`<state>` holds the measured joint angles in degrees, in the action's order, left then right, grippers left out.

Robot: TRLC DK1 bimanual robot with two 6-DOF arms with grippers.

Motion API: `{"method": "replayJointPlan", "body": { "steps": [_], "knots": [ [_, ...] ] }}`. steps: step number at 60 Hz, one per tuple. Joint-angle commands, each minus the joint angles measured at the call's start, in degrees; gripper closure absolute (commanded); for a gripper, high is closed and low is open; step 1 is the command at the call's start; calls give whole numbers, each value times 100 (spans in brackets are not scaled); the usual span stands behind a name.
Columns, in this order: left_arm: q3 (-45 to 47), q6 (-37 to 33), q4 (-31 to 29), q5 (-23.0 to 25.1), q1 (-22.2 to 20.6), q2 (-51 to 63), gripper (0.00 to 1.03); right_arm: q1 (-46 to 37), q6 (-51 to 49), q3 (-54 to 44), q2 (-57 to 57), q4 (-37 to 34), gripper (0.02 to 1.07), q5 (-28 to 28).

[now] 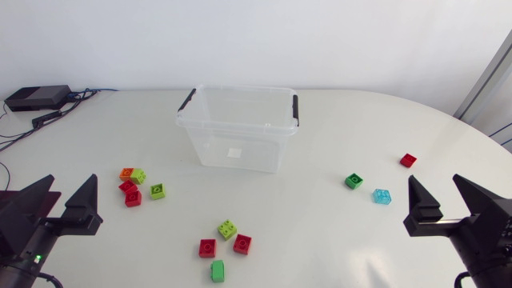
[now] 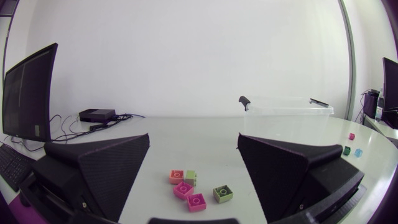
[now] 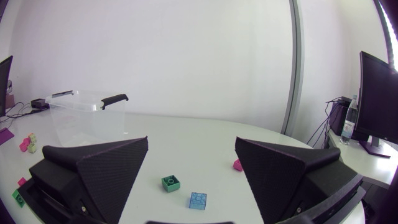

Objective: Pick up the duplo bricks and place them in the container

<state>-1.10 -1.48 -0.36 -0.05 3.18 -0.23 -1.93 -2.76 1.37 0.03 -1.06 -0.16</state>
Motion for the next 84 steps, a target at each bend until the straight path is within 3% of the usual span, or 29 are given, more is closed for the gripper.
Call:
{"method": "replayJointPlan", "body": {
  "steps": [1,15,27,41,48,61,67,84],
  "knots": [
    [102,51,-8,41,-54,-56,4,26,83,-137,-30,62,6,-28],
    [93,68,115,32,-46,-56,4,-26,74,-137,-38,150,6,-28],
    [-531,112,-149,41,-2,181,5,-61,109,145,-12,150,6,-1],
    [-2289,209,-904,49,25,2660,7,-70,426,1208,1306,203,7,104],
    [-3238,139,-1748,58,25,4092,8,-237,435,1762,2168,185,7,201],
    [-4451,-1593,-2689,49,-336,6386,7,-1160,435,2491,3609,-316,7,-63],
    [-4697,-2129,-2706,49,-362,6949,7,-1538,435,2711,3908,-606,7,-326],
    [-5356,-4071,-2873,199,-590,8434,7,-1723,-137,3590,5006,-1819,7,-326]
  ]
}}
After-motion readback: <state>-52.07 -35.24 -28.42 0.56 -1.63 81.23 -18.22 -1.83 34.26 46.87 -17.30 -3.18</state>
